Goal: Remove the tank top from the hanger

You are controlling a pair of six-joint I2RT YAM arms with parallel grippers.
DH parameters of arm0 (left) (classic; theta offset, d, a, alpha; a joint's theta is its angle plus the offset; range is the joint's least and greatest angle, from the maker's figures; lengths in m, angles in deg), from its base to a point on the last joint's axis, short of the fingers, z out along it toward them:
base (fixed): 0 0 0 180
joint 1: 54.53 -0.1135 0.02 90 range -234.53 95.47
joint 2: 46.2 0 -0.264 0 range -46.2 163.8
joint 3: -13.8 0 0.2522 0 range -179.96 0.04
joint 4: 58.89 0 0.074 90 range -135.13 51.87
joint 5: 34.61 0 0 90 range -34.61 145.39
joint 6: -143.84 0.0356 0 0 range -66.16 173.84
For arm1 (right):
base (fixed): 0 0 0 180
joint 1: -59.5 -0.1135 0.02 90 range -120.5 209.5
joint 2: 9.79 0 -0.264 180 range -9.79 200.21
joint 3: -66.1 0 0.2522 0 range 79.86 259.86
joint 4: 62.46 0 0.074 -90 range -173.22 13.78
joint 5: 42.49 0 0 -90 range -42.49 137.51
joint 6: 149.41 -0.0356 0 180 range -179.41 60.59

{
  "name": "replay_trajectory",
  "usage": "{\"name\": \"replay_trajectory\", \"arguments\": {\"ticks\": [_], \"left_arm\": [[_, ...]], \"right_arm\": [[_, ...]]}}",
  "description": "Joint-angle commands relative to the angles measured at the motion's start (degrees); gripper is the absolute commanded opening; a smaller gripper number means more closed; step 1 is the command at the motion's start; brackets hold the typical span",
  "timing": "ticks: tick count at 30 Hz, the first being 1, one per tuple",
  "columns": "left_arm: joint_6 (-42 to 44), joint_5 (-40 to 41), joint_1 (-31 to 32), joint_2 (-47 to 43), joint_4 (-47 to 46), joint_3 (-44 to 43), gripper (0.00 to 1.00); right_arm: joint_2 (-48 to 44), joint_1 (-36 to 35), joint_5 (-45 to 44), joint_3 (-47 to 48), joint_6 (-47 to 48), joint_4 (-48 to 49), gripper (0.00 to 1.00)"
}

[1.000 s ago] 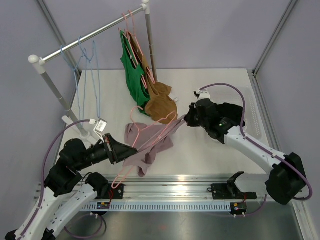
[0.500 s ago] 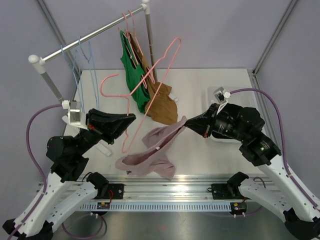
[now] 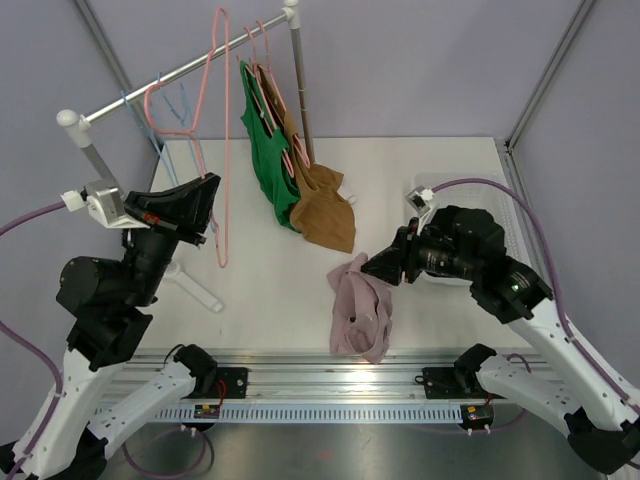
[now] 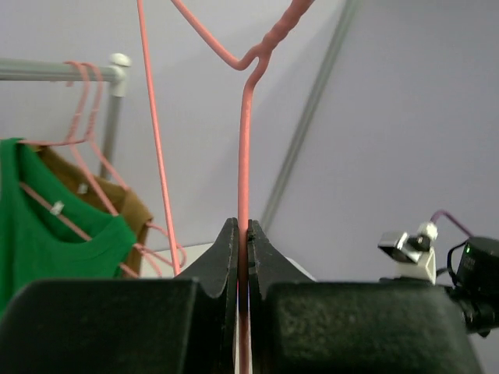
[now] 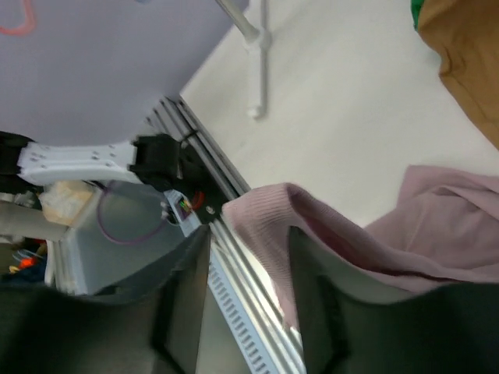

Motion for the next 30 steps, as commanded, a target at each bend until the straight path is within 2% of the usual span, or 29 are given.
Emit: {"name": "replay_trajectory", "arguments": {"ticks": [1,2,3,4,9,14,22,26,30], "left_arm": [[1.34,10.61,0.17,-2.12,12.14,-3.7,0.0],[0.99,12.27,0.17,-1.96,14.44,-4.83,0.0],[0.46,12.9,0.17,-1.69,16.82,-5.63,0.0],[-0.07,13.16,0.17,-0.3,21.1,-6.42,0.0],[-3.84,17.11,0.17,4.37,31.5,-12.22,0.0],[-7.1,25.81,0.17,10.41,36.25,-16.26,0.0],[-9.65,33.37,-0.61,23.61,41.01,-27.86,0.0],[-12.54,25.49,-7.72,29.85,41.18,-35.84,0.0],[-14.83,23.28,-12.65,36.62,42.15,-41.84,0.0]], "right_arm": [[3.24,-3.19,-2.61,-2.97,-0.62,1.25,0.55],[3.59,-4.17,-4.45,-2.97,-0.27,0.99,0.89],[3.86,-4.78,-8.21,-2.71,-0.1,0.55,0.98],[4.03,-5.14,-9.21,-2.01,0.43,-0.32,0.99],[5.62,-5.14,-12.46,-0.43,1.31,-1.99,0.99],[6.58,-5.14,-15.54,-0.34,0.96,-2.35,1.0],[7.81,-5.14,-16.86,0.45,1.84,-1.91,1.0],[8.78,-5.14,-16.86,0.1,2.28,-1.12,1.0],[8.61,-5.14,-17.48,-0.86,2.1,0.55,1.0]]}}
